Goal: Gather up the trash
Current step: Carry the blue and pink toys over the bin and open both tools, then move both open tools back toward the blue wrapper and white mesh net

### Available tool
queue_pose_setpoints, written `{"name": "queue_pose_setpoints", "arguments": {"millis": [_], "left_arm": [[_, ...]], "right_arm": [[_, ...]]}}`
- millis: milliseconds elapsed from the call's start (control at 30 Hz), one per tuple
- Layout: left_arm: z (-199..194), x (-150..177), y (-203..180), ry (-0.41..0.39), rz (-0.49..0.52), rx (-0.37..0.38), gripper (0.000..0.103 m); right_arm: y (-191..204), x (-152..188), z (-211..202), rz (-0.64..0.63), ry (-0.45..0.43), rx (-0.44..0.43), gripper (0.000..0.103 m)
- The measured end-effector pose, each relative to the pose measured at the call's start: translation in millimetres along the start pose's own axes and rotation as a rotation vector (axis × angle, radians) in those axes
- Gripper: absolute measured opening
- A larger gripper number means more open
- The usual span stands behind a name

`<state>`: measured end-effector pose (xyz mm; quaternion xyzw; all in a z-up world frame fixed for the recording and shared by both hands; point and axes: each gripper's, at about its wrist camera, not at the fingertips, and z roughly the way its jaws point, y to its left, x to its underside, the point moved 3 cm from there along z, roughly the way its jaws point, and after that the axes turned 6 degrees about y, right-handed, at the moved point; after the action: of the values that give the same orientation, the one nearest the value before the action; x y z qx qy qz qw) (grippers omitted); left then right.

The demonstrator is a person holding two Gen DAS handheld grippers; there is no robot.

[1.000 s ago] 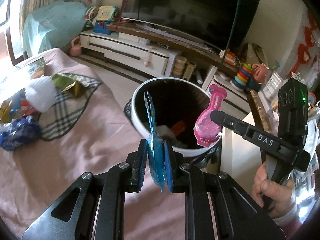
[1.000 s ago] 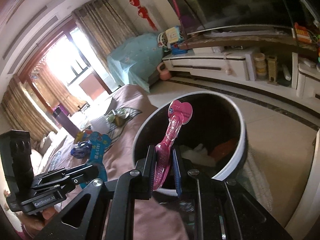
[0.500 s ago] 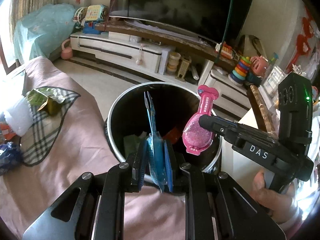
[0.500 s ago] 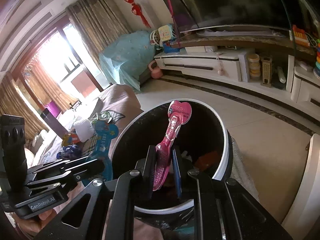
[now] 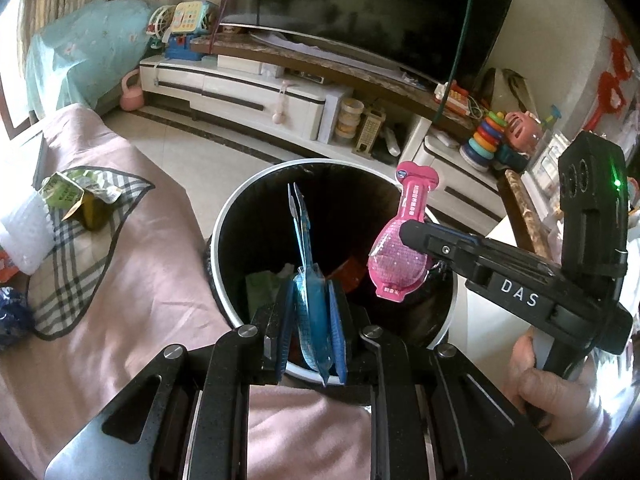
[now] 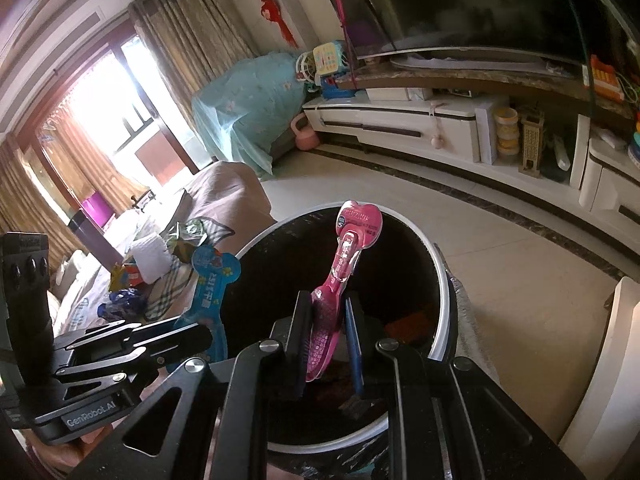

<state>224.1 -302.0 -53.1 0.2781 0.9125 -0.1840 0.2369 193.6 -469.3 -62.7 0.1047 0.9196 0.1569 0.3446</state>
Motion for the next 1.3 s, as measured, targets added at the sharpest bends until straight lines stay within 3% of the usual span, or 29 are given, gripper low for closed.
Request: {"name": "queue_pose_setpoints", "arguments": {"millis": [67,133,167,200,333,400,533,600,767,1100,1300], "left_arm": [[-1.0,0.6,1.6,0.001,-0.009,0.005,0.022],[-4.5,0.7,3.9,-0.002,-0.018,0.01,0.042],[-8.3,1.8,5.6,-0.014,-0.025,0.001,0.058],[-13.1,3.3,7.3,-0.031,-0.029,-0.003,0.063],[-25.0,11.4,16.2,-0.048,-0.05,0.009,0.067],[-31.3,20.5,24.6,-0.055,-0.068,-0.002,0.072],[-43.8,39.0,47.6,-0.061,-0.132,-0.019,0.074],[-51.1,49.3,61.3,-0.066,-0.165,-0.039,0.075],[-73.6,79.0,96.0,-0.09,-0.252,-0.097,0.079],[-106.6,122.4,154.5,-0.114,-0.375,-0.174,0.08],[-118.0,136.5,177.8,-0.125,-0.424,-0.193,0.08]], "right_arm": [[-0.8,-1.8,1.7,-0.003,0.004,0.004,0.019],[-2.0,-2.9,1.6,0.001,0.004,0.003,0.022],[-3.1,-3.3,0.8,0.006,0.002,0.001,0.025],[-3.7,-3.2,-0.3,0.014,-0.001,-0.002,0.033],[-2.0,-1.8,-7.6,0.035,-0.025,-0.027,0.066],[1.7,0.4,-12.0,0.036,-0.037,-0.037,0.071],[17.1,4.9,-21.7,0.036,-0.072,-0.07,0.093],[27.1,7.4,-25.5,0.033,-0.093,-0.084,0.098],[60.0,16.0,-28.2,-0.003,-0.118,-0.115,0.103],[129.9,37.9,1.0,-0.152,-0.048,-0.144,0.103],[149.6,46.6,9.8,-0.138,-0.072,-0.178,0.103]]}}
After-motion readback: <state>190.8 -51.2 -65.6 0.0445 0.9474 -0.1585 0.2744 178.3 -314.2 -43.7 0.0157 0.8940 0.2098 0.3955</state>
